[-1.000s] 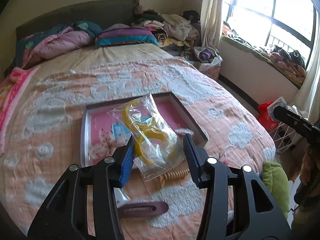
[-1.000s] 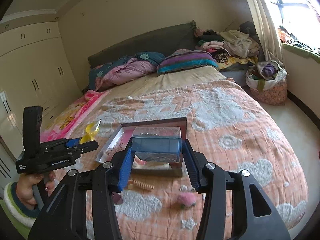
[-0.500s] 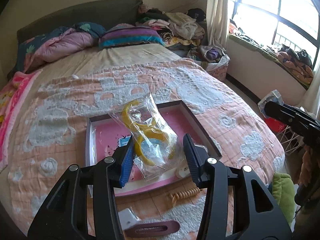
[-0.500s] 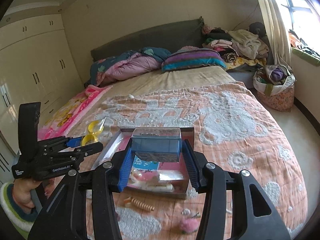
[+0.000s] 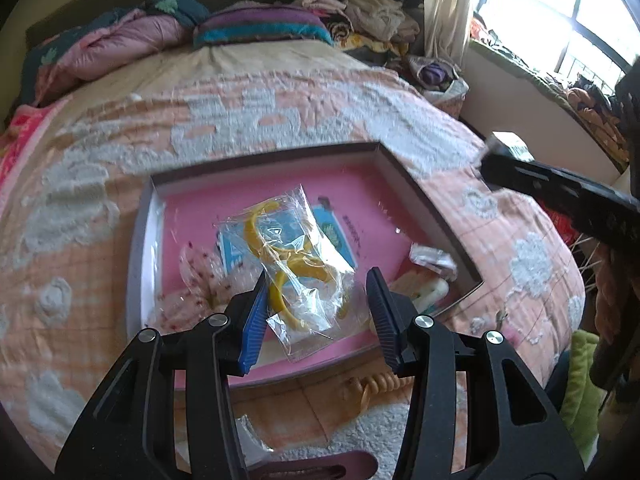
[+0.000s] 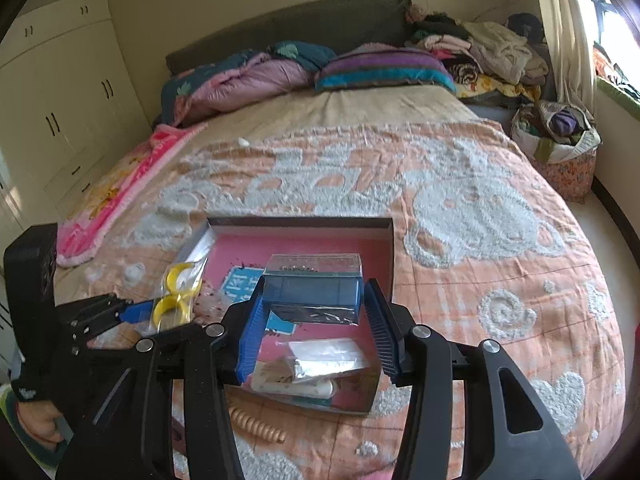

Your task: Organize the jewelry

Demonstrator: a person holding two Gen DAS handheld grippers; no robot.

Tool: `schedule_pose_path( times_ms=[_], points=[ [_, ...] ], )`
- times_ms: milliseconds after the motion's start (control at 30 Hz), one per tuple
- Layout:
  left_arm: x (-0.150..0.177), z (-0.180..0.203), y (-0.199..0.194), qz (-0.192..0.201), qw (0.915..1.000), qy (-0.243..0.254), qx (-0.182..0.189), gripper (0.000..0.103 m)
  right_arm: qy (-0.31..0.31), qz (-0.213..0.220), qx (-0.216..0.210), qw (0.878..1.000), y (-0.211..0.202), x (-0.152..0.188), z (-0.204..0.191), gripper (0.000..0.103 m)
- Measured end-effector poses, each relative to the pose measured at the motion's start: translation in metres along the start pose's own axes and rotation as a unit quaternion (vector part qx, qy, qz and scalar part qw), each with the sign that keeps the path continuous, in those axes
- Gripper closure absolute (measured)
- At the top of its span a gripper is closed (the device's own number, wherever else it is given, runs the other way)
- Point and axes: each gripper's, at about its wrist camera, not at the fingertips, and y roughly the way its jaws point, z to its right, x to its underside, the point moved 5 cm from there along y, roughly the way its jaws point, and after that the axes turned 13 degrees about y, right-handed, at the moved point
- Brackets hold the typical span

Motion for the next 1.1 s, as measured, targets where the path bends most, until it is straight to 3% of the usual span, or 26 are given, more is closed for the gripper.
schedule_pose_path(
  times_ms=[433, 767, 867, 967, 1100],
  points=[
    [0.026, -0.012, 0.023, -0.027, 0.9996, -0.011, 0.001, 0.064, -0.004, -0.062, 0.028, 0.998, 0.075, 0.019, 0.005, 0.057],
    [0.032, -0.015, 0.021, -0.028, 0.9995, -0.015, 0.0, 0.064, -0.004, -0.076, 0.039, 0.996, 0.092, 0.032, 0.005, 0.056],
    [0.033, -0.015, 0.018, -0.027, 0.9995, -0.015, -0.001, 0.064, -0.001, -0.074, 0.037, 0.997, 0.087, 0.033, 0.005, 0.042],
    [0.033, -0.015, 0.016, -0.026, 0.9995, -0.015, -0.003, 0.064, 0.0, -0.067, 0.035, 0.997, 0.078, 0.032, 0.004, 0.04],
    [0.032, -0.015, 0.009, -0.024, 0.9996, -0.016, -0.005, 0.063, 0.008, -0.044, 0.024, 0.999, 0.052, 0.027, 0.003, 0.029]
  ],
)
